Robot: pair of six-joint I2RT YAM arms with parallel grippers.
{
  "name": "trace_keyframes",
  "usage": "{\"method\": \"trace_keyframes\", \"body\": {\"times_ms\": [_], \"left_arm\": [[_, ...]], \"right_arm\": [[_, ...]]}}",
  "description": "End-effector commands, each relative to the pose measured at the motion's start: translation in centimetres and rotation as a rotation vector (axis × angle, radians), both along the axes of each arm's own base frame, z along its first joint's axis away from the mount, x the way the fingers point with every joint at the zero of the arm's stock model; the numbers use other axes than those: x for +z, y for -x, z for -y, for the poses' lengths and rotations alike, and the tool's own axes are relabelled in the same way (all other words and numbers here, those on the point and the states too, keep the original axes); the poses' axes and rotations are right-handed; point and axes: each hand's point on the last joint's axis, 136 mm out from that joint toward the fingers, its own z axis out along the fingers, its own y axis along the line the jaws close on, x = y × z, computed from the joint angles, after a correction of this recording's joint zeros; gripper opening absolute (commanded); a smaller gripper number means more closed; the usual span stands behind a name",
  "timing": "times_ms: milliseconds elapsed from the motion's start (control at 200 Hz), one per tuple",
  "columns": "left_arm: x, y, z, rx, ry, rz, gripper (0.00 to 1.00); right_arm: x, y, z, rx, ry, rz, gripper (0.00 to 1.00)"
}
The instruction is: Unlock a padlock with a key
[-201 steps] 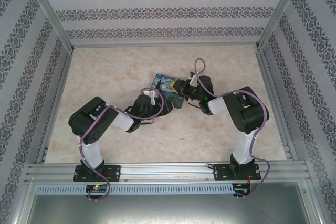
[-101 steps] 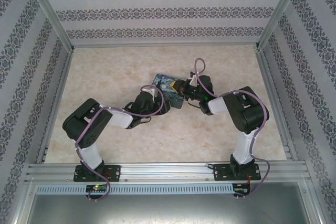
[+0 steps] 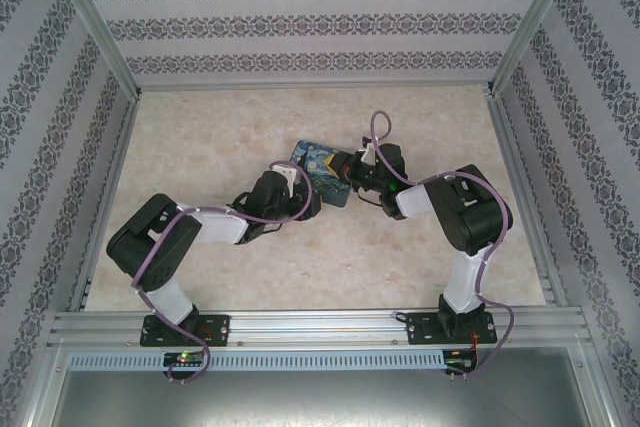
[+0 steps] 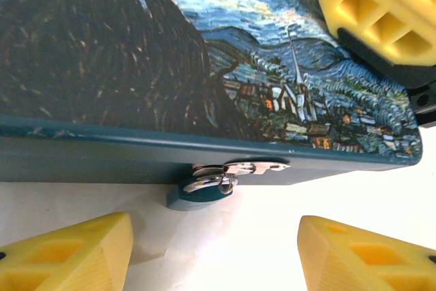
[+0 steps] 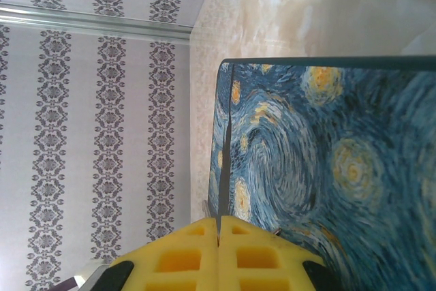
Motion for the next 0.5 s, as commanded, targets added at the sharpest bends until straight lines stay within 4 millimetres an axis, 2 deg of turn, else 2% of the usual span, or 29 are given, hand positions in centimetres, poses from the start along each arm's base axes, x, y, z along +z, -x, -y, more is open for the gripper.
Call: {"method": "trace_keyframes", "body": {"times_ms": [0, 495], "left_arm": [[-0.1, -0.6, 0.2, -0.036, -0.03, 0.024, 0.65], [-1.8, -2.3, 1.0, -0.048, -0.052, 0.067, 0.64]], "right_arm": [[-2.5, 0.5, 0.0, -0.002, 0.042, -0.057, 0.0], [-2.5, 0.4, -0.3, 0.003, 0.04, -0.058, 0.0]]}}
